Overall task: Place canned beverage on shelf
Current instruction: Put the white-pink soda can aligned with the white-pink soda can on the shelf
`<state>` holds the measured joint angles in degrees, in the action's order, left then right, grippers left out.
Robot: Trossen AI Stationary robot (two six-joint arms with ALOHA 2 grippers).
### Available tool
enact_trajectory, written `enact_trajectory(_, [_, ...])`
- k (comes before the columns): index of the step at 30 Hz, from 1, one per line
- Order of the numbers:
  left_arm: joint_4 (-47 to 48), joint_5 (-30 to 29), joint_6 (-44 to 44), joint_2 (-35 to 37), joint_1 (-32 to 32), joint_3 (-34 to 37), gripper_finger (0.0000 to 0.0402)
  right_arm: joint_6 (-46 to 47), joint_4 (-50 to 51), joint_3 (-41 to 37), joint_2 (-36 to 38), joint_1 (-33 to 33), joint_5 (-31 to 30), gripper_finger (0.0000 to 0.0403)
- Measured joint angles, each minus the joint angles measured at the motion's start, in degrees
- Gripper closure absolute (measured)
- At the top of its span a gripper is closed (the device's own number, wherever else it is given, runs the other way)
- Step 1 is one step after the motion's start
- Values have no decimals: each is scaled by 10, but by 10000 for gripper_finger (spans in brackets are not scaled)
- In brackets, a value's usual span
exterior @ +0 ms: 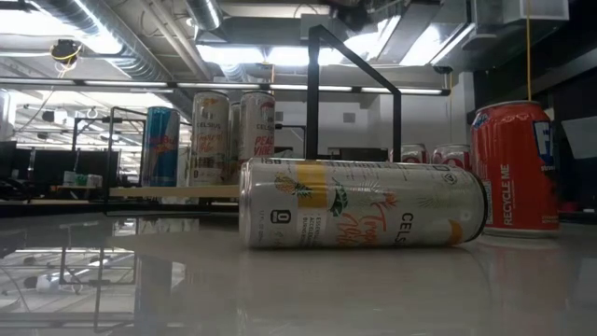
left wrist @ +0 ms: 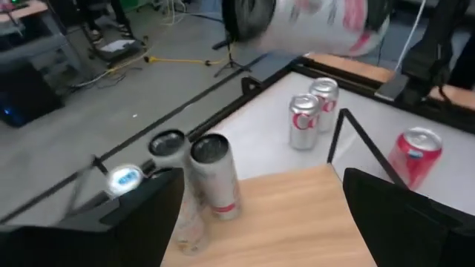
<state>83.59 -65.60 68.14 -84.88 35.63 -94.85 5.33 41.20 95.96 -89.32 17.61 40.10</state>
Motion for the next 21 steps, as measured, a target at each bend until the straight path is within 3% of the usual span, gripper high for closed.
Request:
enact_trajectory(5, [-165, -8, 18, 17, 0, 135, 41, -27, -17, 0, 0, 1, 15, 151])
enact_trajectory(11, [-397, 14, -49, 21, -24, 258, 41, -46, -39, 0, -2, 1, 22, 147])
enact_trajectory(14, [-552, 77, -150, 21, -58, 308, 41, -46, -55, 0, -7, 1, 48, 151])
enact_trajectory(19, [-863, 244, -417, 21, -138, 374, 41, -46, -72, 0, -15, 0, 80, 150])
enact_trajectory(21, [-952, 299, -486, 22, -166, 393, 41, -46, -70, 0, -16, 1, 93, 147])
